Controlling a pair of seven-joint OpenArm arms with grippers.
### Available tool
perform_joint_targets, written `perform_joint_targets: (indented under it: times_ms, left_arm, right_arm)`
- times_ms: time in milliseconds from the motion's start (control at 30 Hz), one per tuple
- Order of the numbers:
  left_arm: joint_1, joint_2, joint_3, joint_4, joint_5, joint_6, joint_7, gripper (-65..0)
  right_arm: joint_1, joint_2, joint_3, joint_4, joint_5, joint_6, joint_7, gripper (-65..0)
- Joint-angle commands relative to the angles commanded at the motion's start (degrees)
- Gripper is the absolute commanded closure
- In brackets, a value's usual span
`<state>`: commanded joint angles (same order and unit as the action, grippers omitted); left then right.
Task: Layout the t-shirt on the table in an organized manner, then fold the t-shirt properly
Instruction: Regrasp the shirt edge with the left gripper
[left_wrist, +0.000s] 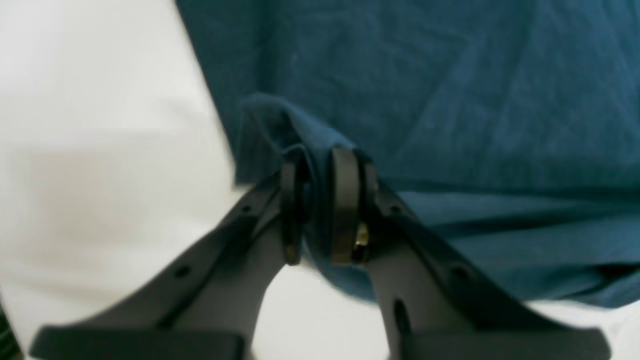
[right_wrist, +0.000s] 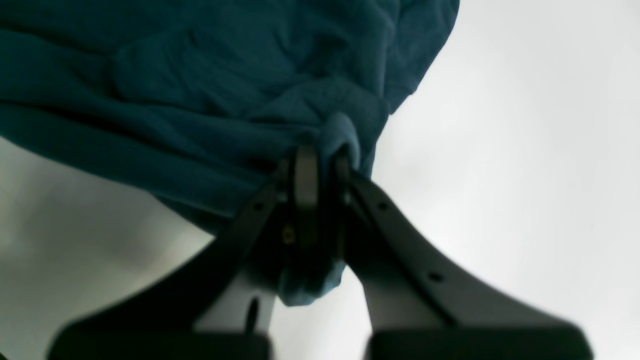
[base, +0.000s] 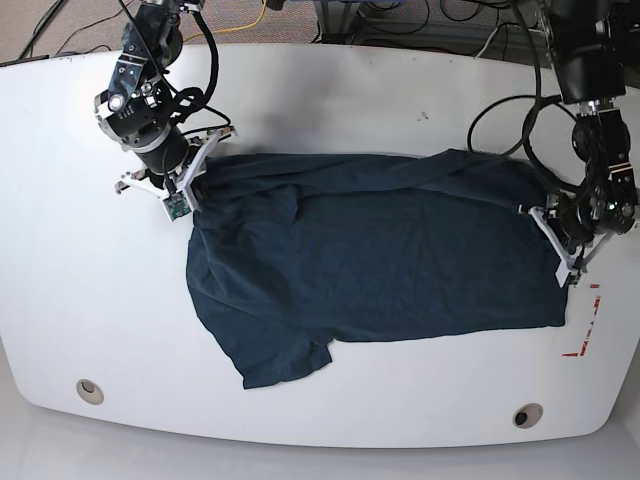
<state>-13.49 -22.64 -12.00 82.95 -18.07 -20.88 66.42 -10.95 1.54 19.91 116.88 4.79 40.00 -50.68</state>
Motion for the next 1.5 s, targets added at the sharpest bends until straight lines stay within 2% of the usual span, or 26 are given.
perform_joint_targets:
  times_ms: [100, 200, 367, 433, 500, 667, 800, 867, 1000, 1133, 1267, 1500]
  left_arm:
    - [-1.58, 0.0, 0.09, -1.32, 0.0, 0.0, 0.0, -9.0]
    - [-2.11, 0.09, 0.09, -1.32, -0.26, 0.0, 0.0, -16.4]
    - [-3.6, 1.41, -0.26, -1.23, -0.35, 0.0, -0.62, -41.5]
    - [-3.69, 2.11, -1.32, 0.18, -0.35, 0.0, -2.46, -51.4]
    - [-3.43, 2.11, -2.02, 2.11, -0.35, 0.09, -3.43, -54.6]
    - [-1.67, 1.85, -2.81, 5.8, -0.44, 0.0, -0.88, -55.4]
    - [3.96, 1.76, -5.36, 10.02, -0.44, -0.26, -0.44, -55.4]
    - [6.33, 1.76, -6.77, 10.9, -0.44, -1.76, -0.44, -55.4]
    - [10.99, 2.11, -10.9, 11.08, -0.26, -8.26, -0.62, -55.4]
    - [13.89, 2.46, -12.75, 10.99, -0.26, -11.52, -1.93, -55.4]
    - [15.38, 2.9, -12.57, 10.2, 0.0, -11.6, -5.71, -55.4]
    - [11.78, 2.9, -12.48, 0.44, -0.09, -11.6, -5.89, -55.4]
  right_arm:
    - [0.7, 0.0, 0.0, 0.0, 0.0, 0.0, 0.0, 0.0]
    - [0.79, 0.0, 0.0, 0.0, 0.0, 0.0, 0.0, 0.0]
    - [0.79, 0.0, -0.09, -0.09, 0.0, 0.0, 0.0, 0.0]
    - [0.79, 0.0, -0.18, -0.09, 0.0, 0.0, 0.0, 0.0]
    - [0.79, 0.0, -0.18, -0.09, 0.0, 0.0, 0.0, 0.0]
    - [1.05, 0.0, -0.18, -0.09, -0.26, 0.0, 0.0, 0.0]
    - [1.23, -0.09, -0.26, -0.09, -0.26, 0.0, 0.0, 0.0]
    - [1.76, -0.09, -0.26, -0.09, -0.26, 0.0, 0.0, 0.0]
    - [1.93, -0.26, -0.26, -0.09, -0.35, 0.0, 0.0, 0.0]
    - [1.93, -0.26, -0.18, -0.09, -0.35, 0.0, 0.0, 0.0]
    - [1.76, -0.35, -0.18, -0.09, -0.26, 0.0, 0.0, 0.0]
    - [1.85, -0.35, -0.18, -0.09, -0.09, 0.0, 0.0, 0.0]
